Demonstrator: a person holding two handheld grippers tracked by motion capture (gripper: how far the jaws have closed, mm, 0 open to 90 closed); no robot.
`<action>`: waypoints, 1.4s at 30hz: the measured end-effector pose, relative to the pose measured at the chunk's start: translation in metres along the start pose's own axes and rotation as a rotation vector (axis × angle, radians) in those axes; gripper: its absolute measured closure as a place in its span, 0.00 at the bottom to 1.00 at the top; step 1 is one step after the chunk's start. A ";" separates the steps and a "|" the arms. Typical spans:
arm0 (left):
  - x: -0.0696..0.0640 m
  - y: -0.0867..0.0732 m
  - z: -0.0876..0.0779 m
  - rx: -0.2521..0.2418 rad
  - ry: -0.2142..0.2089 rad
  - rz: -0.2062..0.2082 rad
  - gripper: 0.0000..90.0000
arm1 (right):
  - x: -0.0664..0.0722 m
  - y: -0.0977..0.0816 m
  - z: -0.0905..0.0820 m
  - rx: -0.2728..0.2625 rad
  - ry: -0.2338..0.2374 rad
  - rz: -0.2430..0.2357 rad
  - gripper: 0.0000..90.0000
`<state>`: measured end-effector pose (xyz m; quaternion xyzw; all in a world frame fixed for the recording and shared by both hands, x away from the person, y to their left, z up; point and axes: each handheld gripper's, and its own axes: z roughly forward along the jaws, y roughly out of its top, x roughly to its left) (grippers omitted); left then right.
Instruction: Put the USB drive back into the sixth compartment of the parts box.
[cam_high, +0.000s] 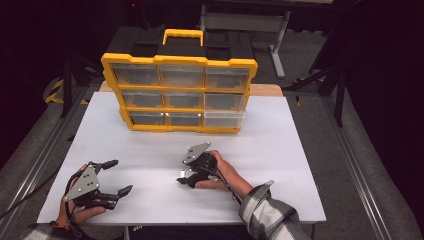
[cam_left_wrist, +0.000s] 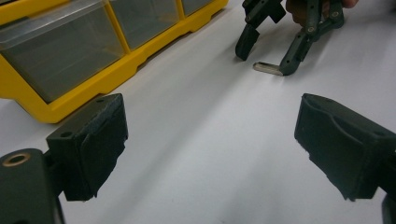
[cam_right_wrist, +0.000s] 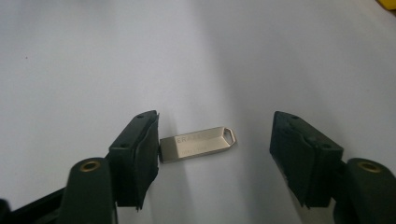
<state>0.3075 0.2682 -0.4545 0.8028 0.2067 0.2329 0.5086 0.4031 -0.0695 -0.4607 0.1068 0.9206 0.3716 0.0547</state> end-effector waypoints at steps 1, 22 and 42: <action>0.000 0.000 0.000 0.002 0.000 0.001 0.12 | 0.000 0.001 0.000 0.003 -0.002 0.000 0.41; 0.001 0.000 0.002 0.006 -0.014 0.001 0.12 | 0.013 0.000 -0.003 -0.012 -0.019 -0.006 0.60; 0.000 0.000 0.001 0.001 -0.010 0.003 0.12 | 0.028 0.000 -0.020 -0.061 -0.069 -0.050 0.61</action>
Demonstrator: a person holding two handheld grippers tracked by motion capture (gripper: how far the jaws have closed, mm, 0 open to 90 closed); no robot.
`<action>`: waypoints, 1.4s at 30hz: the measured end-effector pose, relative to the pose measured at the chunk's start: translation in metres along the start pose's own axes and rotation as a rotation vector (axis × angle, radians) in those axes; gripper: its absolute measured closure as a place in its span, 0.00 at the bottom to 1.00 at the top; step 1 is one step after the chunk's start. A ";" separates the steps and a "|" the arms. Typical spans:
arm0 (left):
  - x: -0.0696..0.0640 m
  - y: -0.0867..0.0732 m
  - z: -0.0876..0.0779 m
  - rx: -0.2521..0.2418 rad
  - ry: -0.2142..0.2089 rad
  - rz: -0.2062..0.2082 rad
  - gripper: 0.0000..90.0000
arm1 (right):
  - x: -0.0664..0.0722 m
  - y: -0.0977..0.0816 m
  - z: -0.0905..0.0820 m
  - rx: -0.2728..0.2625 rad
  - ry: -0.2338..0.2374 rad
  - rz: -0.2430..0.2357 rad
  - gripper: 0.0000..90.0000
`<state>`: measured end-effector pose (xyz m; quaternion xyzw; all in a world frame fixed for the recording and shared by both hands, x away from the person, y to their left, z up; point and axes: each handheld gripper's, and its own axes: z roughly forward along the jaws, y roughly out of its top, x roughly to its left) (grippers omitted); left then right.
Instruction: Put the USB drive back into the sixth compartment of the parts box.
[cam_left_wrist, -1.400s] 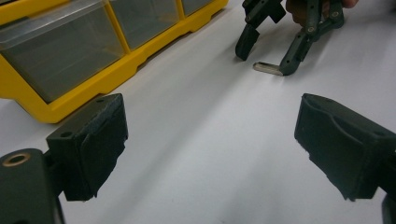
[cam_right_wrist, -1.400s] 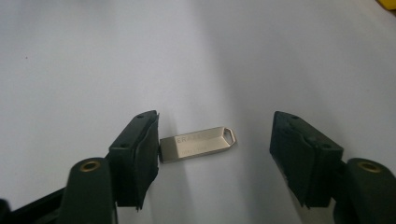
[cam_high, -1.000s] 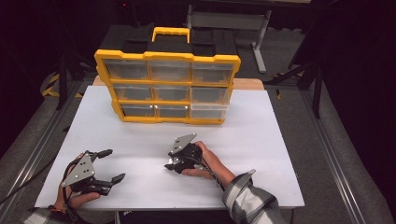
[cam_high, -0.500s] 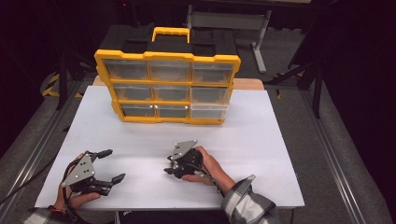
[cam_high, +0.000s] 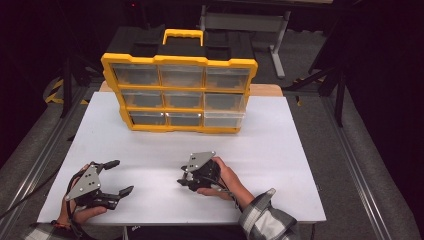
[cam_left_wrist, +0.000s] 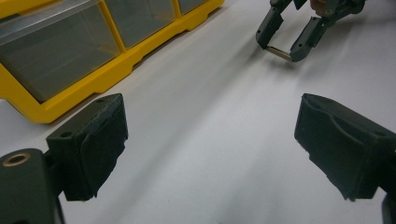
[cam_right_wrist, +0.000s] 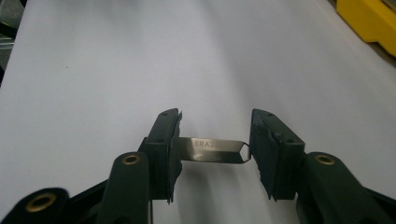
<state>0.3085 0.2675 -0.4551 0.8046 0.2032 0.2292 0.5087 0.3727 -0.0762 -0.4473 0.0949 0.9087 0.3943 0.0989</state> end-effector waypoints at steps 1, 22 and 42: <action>0.000 0.000 0.000 0.001 0.000 0.001 0.12 | 0.000 0.000 -0.001 -0.003 -0.010 0.000 0.61; 0.000 0.001 0.000 0.000 -0.004 0.004 0.12 | -0.001 0.007 -0.032 -0.073 -0.097 -0.023 0.61; 0.000 0.002 -0.001 -0.011 -0.003 0.007 0.12 | 0.000 0.013 -0.076 -0.149 -0.202 -0.039 0.61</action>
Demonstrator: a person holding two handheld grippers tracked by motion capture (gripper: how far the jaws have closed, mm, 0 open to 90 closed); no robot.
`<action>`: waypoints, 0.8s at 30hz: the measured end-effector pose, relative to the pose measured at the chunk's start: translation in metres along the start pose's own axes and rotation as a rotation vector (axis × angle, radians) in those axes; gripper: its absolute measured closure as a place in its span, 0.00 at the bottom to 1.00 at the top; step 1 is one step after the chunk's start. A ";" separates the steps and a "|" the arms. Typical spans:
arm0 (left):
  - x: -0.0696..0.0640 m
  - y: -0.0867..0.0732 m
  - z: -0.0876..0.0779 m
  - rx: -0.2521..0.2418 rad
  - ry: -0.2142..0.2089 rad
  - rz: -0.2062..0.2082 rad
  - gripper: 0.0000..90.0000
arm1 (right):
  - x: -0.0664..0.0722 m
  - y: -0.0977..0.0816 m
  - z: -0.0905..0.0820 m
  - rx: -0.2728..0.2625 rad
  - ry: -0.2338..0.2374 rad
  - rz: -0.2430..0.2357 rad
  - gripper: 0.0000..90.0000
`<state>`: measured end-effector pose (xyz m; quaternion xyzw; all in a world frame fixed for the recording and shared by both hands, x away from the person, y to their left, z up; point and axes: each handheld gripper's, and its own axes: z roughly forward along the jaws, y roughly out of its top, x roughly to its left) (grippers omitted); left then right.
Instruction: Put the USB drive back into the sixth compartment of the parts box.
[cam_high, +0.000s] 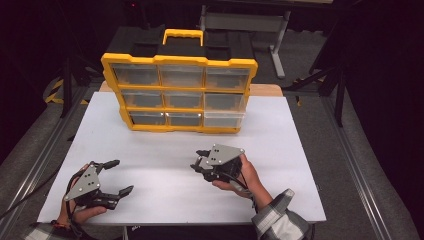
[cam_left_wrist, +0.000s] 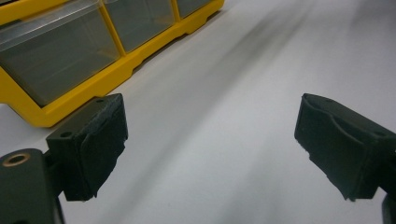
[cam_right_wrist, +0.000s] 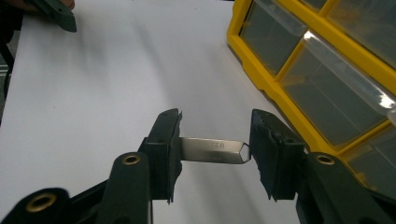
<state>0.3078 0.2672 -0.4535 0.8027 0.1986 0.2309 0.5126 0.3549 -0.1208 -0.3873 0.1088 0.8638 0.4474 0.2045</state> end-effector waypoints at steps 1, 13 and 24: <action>0.000 0.000 0.000 0.001 0.001 0.000 0.12 | 0.000 0.000 -0.002 -0.004 -0.004 -0.001 0.61; 0.000 0.000 0.000 -0.002 0.001 -0.001 0.12 | -0.008 0.006 -0.030 -0.056 -0.080 0.002 0.61; 0.000 0.000 0.000 0.000 -0.001 -0.001 0.12 | -0.013 0.010 -0.051 -0.097 -0.139 0.001 0.61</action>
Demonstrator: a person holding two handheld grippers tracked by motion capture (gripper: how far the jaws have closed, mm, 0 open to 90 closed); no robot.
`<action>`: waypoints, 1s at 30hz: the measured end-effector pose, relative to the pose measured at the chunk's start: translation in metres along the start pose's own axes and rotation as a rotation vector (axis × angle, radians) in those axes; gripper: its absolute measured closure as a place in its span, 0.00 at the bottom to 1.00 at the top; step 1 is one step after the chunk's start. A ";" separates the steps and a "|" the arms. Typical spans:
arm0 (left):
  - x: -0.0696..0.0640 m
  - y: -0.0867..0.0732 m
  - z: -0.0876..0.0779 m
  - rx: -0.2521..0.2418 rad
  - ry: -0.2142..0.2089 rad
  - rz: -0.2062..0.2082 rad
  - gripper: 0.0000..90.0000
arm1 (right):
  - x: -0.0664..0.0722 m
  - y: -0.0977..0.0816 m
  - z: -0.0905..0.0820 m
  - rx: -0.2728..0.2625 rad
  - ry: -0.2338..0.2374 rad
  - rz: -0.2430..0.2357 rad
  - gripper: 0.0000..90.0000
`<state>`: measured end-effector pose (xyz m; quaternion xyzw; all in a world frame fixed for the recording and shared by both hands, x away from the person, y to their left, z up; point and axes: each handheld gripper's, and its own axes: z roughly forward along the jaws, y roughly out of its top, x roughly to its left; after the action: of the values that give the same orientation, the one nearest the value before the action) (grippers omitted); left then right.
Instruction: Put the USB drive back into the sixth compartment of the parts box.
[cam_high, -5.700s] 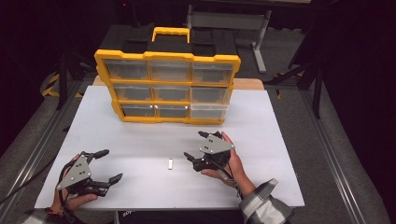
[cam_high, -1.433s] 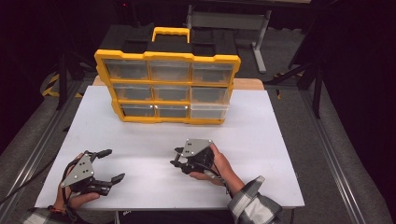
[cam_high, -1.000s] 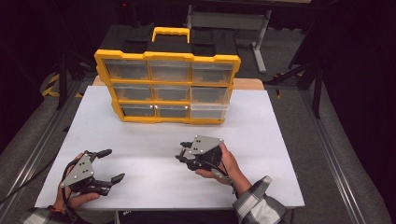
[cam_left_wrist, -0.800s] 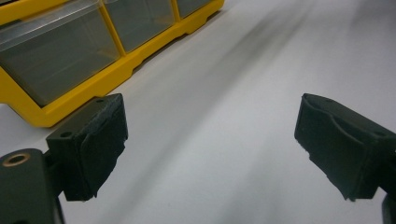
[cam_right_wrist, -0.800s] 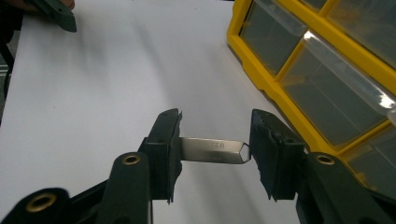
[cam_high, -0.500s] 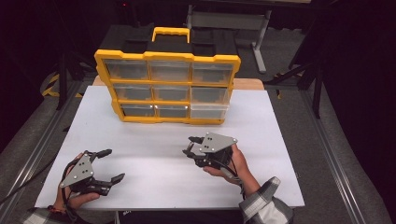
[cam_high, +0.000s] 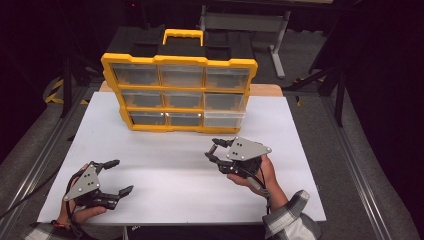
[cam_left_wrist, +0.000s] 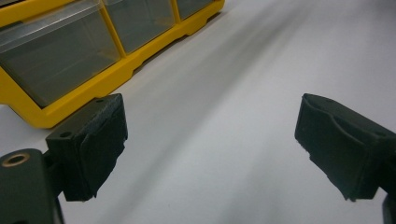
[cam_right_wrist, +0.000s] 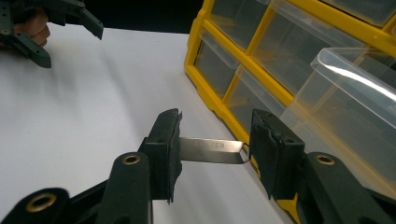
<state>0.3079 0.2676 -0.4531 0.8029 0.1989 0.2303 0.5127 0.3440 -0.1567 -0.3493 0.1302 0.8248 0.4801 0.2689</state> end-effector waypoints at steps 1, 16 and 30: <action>0.000 0.000 0.000 0.000 -0.001 0.000 0.12 | 0.000 0.000 -0.001 -0.002 -0.002 0.000 0.61; 0.000 0.000 0.000 0.000 -0.001 0.000 0.11 | -0.007 0.002 -0.012 -0.023 -0.040 0.000 0.61; 0.000 0.000 0.000 0.000 -0.001 0.000 0.11 | -0.012 0.004 -0.019 -0.046 -0.073 0.007 0.61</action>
<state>0.3081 0.2676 -0.4533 0.8029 0.1988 0.2299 0.5129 0.3425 -0.1745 -0.3346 0.1445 0.8028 0.4947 0.3000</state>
